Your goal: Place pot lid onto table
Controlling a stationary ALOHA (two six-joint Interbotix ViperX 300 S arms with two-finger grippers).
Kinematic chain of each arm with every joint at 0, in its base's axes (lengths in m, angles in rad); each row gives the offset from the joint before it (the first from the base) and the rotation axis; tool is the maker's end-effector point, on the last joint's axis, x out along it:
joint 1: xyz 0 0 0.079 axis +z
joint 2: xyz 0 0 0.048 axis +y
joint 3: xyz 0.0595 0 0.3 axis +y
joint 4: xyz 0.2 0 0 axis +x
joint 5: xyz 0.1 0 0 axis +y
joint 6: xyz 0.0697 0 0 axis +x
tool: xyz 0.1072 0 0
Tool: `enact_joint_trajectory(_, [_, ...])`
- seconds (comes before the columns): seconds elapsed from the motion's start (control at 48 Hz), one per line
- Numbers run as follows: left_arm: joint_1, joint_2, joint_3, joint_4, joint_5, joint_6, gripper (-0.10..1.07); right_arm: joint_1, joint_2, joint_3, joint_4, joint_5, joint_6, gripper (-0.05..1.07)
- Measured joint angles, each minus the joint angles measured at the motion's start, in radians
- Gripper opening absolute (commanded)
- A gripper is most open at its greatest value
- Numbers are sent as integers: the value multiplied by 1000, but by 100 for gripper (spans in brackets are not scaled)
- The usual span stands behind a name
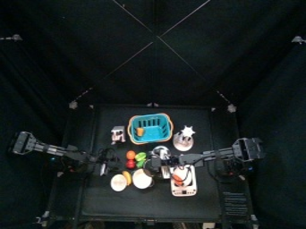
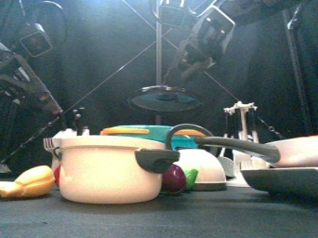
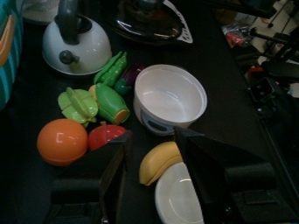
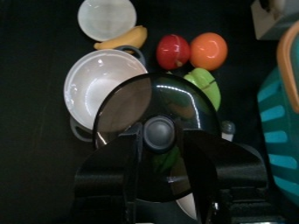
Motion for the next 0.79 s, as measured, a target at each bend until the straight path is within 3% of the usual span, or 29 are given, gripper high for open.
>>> enact_joint_trajectory(0.396, [0,0,2,0,0,0,83,-52,-14,34,-5,-66,-5,65])
enact_joint_trajectory(0.583, [0,-2,2,0,2,0,83,-64,69,-3,-8,-163,-6,65])
enact_joint_trajectory(0.792, [-3,-52,31,0,44,0,83,-86,160,-101,-9,-189,-3,64])
